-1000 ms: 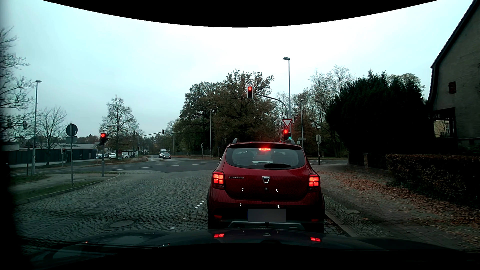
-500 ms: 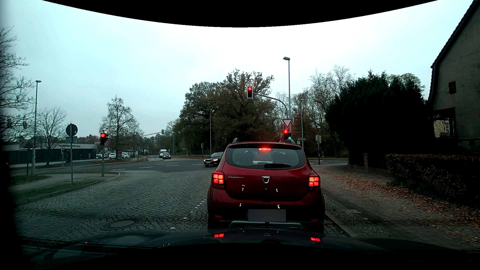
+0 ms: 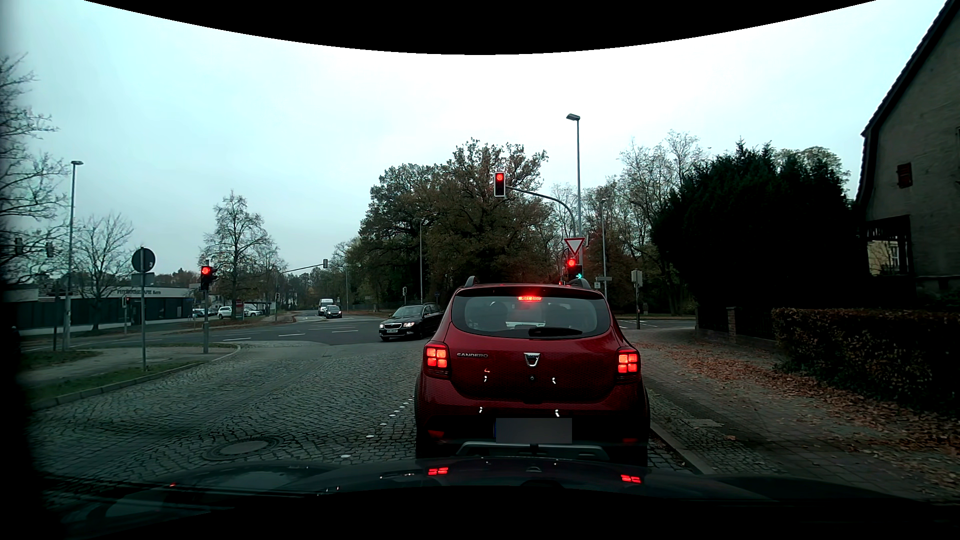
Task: Follow the waypoints while adhering to traffic rules and regulations
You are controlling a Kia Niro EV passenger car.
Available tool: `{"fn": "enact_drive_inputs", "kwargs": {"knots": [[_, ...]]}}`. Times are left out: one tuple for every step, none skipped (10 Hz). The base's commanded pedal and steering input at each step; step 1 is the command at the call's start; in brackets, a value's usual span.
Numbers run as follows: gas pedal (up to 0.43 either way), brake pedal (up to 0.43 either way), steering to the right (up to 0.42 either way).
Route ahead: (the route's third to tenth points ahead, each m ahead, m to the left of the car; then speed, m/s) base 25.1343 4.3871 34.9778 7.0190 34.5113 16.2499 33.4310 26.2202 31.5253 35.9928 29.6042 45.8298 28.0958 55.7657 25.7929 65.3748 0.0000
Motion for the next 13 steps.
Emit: {"fn": "enact_drive_inputs", "kwargs": {"knots": [[0.0, 0.402, 0.003], [0.0, 0.396, 0.003], [0.0, 0.396, 0.003], [0.0, 0.402, 0.003], [0.0, 0.402, 0.003], [0.0, 0.396, 0.003], [0.0, 0.396, 0.002], [0.0, 0.396, 0.003], [0.0, 0.396, 0.003], [0.0, 0.396, 0.003], [0.0, 0.402, 0.003], [0.0, 0.396, 0.003], [0.0, 0.396, 0.003]]}}
